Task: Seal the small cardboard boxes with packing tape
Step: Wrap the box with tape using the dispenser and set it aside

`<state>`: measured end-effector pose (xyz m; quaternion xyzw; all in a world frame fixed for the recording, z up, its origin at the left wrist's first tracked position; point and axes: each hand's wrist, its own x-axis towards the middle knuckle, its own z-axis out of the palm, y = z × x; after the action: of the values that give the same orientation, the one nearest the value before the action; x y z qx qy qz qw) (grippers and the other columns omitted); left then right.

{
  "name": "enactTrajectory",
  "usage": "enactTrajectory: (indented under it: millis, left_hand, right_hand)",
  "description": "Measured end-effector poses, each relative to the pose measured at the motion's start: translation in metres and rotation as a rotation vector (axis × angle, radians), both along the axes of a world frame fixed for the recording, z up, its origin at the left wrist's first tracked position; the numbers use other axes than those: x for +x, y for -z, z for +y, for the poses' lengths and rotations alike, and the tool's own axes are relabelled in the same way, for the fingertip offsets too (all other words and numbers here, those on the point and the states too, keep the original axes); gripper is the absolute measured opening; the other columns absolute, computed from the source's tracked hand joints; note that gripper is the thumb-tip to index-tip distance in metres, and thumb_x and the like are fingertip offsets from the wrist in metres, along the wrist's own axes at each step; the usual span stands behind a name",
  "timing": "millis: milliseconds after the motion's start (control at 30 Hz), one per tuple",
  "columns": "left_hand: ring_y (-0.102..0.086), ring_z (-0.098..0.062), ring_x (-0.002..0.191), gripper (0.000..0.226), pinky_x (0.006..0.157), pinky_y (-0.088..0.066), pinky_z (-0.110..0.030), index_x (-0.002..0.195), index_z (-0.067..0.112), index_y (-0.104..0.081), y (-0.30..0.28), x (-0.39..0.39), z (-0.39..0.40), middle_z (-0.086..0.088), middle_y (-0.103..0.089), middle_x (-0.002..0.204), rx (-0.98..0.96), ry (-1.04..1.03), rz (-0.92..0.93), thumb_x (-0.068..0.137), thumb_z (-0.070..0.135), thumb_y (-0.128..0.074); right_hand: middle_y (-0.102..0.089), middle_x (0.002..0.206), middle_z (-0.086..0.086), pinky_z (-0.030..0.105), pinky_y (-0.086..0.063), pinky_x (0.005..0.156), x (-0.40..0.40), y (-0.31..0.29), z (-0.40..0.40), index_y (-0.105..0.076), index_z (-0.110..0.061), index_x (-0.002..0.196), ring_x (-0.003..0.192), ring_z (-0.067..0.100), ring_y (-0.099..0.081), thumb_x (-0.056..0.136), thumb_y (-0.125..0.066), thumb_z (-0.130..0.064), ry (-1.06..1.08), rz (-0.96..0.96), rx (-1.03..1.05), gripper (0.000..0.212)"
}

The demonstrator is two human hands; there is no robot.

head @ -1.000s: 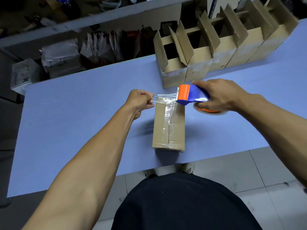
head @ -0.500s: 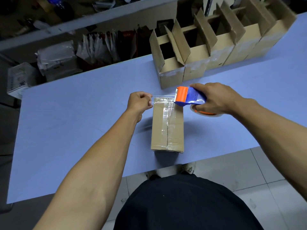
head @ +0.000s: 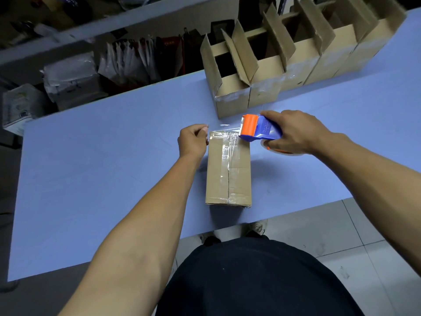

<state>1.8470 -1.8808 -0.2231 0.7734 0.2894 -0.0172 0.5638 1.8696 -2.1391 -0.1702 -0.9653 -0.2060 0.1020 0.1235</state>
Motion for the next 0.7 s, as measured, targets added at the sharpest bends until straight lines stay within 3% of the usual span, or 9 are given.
enactTrajectory:
  millis: [100, 200, 300, 367, 467, 567, 633, 700]
  left_hand:
    - [-0.065, -0.019, 0.097, 0.029, 0.096, -0.053, -0.032, 0.127, 0.011, -0.067, 0.007, -0.006, -0.006, -0.001, -0.069, 0.102, 0.031, -0.013, -0.009, 0.1, 0.016, -0.057]
    - [-0.062, -0.018, 0.101, 0.044, 0.096, -0.049, -0.029, 0.144, 0.018, -0.05, 0.005, -0.007, -0.01, 0.0, -0.063, 0.099, -0.05, -0.054, 0.055, 0.101, 0.024, -0.058]
    - [-0.062, -0.026, 0.113, 0.043, 0.097, -0.052, -0.035, 0.136, 0.021, -0.056, 0.014, -0.008, -0.007, -0.007, -0.063, 0.125, -0.082, -0.053, 0.227, 0.094, 0.023, -0.066]
    - [-0.064, -0.032, 0.111, 0.041, 0.091, -0.054, -0.038, 0.128, 0.022, -0.06, 0.019, -0.013, -0.006, -0.011, -0.064, 0.126, -0.117, -0.098, 0.341, 0.089, 0.019, -0.069]
    - [-0.064, -0.028, 0.109, 0.025, 0.088, -0.051, -0.031, 0.121, 0.017, -0.063, 0.009, -0.017, -0.008, -0.007, -0.067, 0.12, 0.015, -0.187, 0.229, 0.097, 0.019, -0.056]
    - [-0.059, -0.026, 0.117, 0.034, 0.096, -0.046, -0.032, 0.13, 0.012, -0.058, -0.012, -0.017, -0.023, -0.006, -0.064, 0.126, 0.126, -0.1, 0.111, 0.101, 0.028, -0.049]
    - [-0.051, -0.03, 0.129, 0.048, 0.106, -0.04, -0.038, 0.143, 0.01, -0.045, -0.019, -0.018, -0.038, -0.01, -0.054, 0.142, 0.156, 0.005, 0.187, 0.105, 0.039, -0.04]
    - [-0.049, -0.034, 0.13, 0.055, 0.105, -0.039, -0.041, 0.142, 0.007, -0.046, -0.018, -0.019, -0.047, -0.014, -0.051, 0.144, 0.232, 0.051, 0.284, 0.107, 0.045, -0.026]
  right_hand:
    - [-0.062, 0.108, 0.007, 0.031, -0.039, 0.071, -0.001, 0.003, -0.001, -0.039, -0.029, 0.145, 0.095, 0.031, -0.056, 0.082, -0.068, -0.047, -0.001, 0.015, 0.011, 0.071]
    - [-0.063, 0.107, 0.008, 0.031, -0.039, 0.071, -0.004, 0.007, 0.0, -0.04, -0.028, 0.144, 0.09, 0.029, -0.054, 0.082, -0.069, -0.046, 0.01, 0.034, 0.039, 0.071]
    - [-0.064, 0.108, 0.009, 0.031, -0.039, 0.071, -0.006, 0.011, -0.002, -0.04, -0.028, 0.144, 0.092, 0.031, -0.056, 0.081, -0.069, -0.045, 0.033, 0.031, 0.051, 0.072]
    - [-0.064, 0.108, 0.009, 0.031, -0.038, 0.071, -0.006, 0.012, -0.004, -0.04, -0.028, 0.145, 0.092, 0.03, -0.055, 0.08, -0.069, -0.045, 0.047, 0.036, 0.048, 0.073]
    - [-0.063, 0.108, 0.008, 0.031, -0.037, 0.071, -0.006, 0.013, -0.005, -0.039, -0.028, 0.145, 0.087, 0.027, -0.051, 0.081, -0.069, -0.045, 0.058, 0.049, 0.05, 0.073]
    - [-0.064, 0.108, 0.009, 0.031, -0.038, 0.07, -0.007, 0.015, 0.002, -0.04, -0.026, 0.143, 0.083, 0.025, -0.047, 0.081, -0.069, -0.044, 0.053, 0.06, 0.077, 0.071]
    - [-0.065, 0.107, 0.01, 0.031, -0.039, 0.069, -0.007, 0.015, 0.007, -0.042, -0.026, 0.142, 0.084, 0.026, -0.049, 0.081, -0.07, -0.043, 0.048, 0.05, 0.091, 0.07]
    - [-0.064, 0.106, 0.01, 0.031, -0.039, 0.069, -0.007, 0.013, 0.01, -0.041, -0.026, 0.144, 0.088, 0.029, -0.053, 0.081, -0.069, -0.042, 0.037, 0.044, 0.082, 0.07]
